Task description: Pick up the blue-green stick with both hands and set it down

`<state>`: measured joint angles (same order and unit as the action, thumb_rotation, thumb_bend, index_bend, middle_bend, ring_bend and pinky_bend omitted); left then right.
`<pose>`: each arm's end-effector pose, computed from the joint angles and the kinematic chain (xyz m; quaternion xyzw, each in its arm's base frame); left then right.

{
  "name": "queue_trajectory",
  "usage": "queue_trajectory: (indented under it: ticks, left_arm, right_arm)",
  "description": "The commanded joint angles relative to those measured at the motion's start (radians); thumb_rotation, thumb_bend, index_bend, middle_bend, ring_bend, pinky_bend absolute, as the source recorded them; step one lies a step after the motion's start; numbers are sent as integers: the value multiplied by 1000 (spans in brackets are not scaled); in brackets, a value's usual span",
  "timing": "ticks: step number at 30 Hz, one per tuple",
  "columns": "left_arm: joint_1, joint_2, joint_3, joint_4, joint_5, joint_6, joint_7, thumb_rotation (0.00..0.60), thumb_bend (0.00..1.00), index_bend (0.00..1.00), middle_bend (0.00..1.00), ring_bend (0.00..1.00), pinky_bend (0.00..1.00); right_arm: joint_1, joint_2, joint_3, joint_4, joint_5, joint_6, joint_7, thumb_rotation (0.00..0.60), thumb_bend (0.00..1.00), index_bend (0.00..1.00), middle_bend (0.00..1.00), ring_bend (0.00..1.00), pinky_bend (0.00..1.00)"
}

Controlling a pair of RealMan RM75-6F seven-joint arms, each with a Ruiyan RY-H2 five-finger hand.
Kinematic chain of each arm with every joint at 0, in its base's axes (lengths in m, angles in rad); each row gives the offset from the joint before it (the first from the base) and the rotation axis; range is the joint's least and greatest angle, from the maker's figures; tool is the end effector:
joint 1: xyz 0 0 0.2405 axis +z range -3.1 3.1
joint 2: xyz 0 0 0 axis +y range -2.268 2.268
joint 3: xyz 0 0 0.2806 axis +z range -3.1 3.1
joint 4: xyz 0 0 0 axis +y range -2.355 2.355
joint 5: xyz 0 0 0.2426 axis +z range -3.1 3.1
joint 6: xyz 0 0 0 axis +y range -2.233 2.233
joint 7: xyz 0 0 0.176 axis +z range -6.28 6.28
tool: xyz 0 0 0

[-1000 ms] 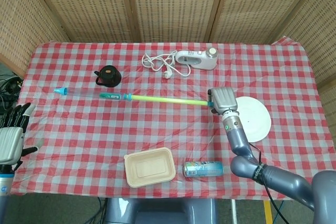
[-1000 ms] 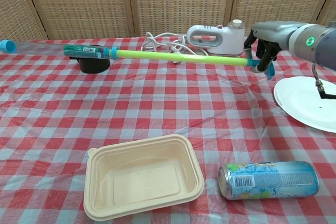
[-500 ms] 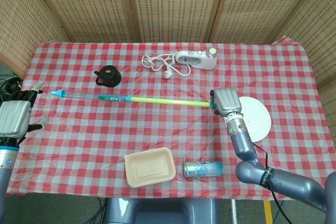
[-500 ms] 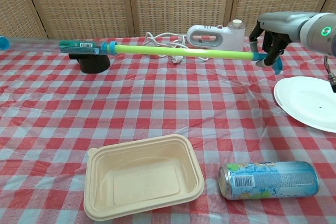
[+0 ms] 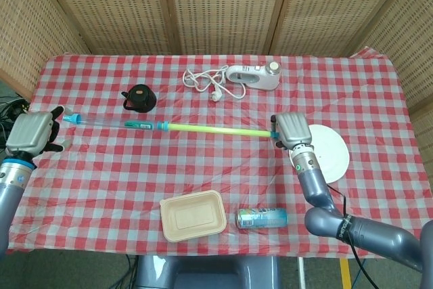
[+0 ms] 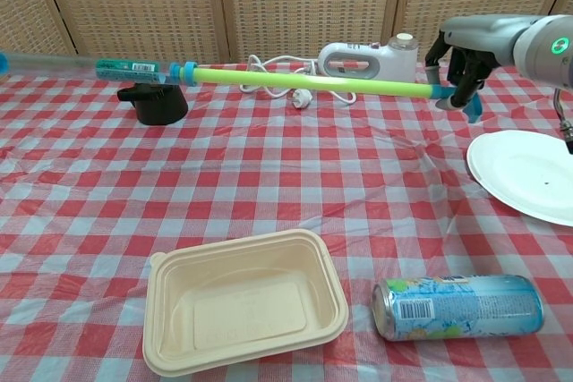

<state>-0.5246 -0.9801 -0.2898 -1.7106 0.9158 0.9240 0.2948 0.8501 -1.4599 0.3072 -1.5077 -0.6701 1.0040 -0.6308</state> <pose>-0.2728 0.3991 0.1590 -0.6331 -0.4217 -0.2994 0.5759 -0.1542 -0.4596 0.0027 0.6769 -0.3984 0.3192 0.5302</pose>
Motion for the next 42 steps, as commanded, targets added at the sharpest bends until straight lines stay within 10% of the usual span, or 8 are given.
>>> queue_trajectory:
  ticks: [1,28,42]
  left_arm:
    - [-41,-1,5,27,-45,-28,27,600,242,291,804,731,625]
    - [-196,-37,74,101,-214,-98,96,600,250,397,804,731,625]
    - [-222,-61,109,118,-229,-87,94,600,433,560,804,731,625]
  right_arm:
    - [3,6,-3,-3,4,-1,3,600,519,799,1000,1000,558]
    - [21,40,-35,-35,7,-6,47,600,519,801,1000,1000,558]
    - [24,48,-45,-38,3,-4,72,600,518,804,1000,1000,558]
